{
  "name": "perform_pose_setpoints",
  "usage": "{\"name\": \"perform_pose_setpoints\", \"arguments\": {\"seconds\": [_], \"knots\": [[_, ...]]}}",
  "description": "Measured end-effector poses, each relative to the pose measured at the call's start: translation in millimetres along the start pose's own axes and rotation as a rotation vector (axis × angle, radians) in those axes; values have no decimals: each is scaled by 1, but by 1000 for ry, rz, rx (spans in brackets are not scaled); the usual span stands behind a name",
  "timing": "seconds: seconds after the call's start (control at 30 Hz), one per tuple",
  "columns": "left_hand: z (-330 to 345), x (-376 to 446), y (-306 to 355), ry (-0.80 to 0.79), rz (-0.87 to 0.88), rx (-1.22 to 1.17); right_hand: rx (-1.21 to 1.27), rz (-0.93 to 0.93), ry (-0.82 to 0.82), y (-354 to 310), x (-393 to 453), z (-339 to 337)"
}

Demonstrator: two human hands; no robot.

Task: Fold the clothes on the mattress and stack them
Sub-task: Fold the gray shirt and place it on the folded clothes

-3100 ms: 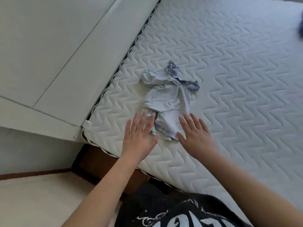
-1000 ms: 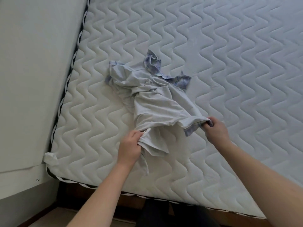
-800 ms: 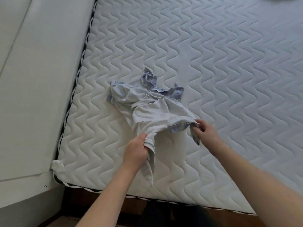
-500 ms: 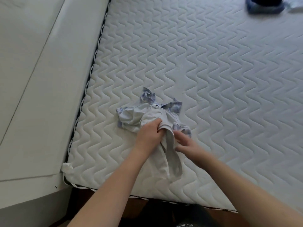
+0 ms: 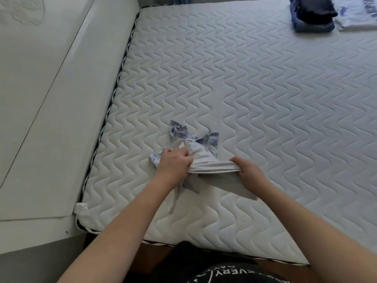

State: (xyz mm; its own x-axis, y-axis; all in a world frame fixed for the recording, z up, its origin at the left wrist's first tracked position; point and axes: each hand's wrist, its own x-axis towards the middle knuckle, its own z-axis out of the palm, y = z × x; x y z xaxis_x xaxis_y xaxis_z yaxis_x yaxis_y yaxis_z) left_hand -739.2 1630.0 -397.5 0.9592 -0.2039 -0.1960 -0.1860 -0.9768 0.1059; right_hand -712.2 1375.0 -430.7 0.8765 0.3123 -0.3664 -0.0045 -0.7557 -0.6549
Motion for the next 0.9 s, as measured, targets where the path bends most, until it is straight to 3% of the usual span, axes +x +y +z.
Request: {"name": "perform_pose_setpoints", "arguments": {"seconds": [0.13,0.3,0.4,0.53,0.73,0.9], "knots": [[31,-26,1,-75,-83,2,-162,-92,-65,11,-11,0],[54,-59,2,47,-370,-197,-271,-111,-119,30,-29,11],[65,-75,-5,102,-401,-183,-367,-162,-127,40,-37,14],[76,-87,-18,171,-329,-213,-472,-195,-141,50,-38,14],[71,-96,-13,353,57,-330,-634,-236,-307,62,-39,18],[60,-95,10,439,133,-252,-521,-167,-428,63,-40,33]]}}
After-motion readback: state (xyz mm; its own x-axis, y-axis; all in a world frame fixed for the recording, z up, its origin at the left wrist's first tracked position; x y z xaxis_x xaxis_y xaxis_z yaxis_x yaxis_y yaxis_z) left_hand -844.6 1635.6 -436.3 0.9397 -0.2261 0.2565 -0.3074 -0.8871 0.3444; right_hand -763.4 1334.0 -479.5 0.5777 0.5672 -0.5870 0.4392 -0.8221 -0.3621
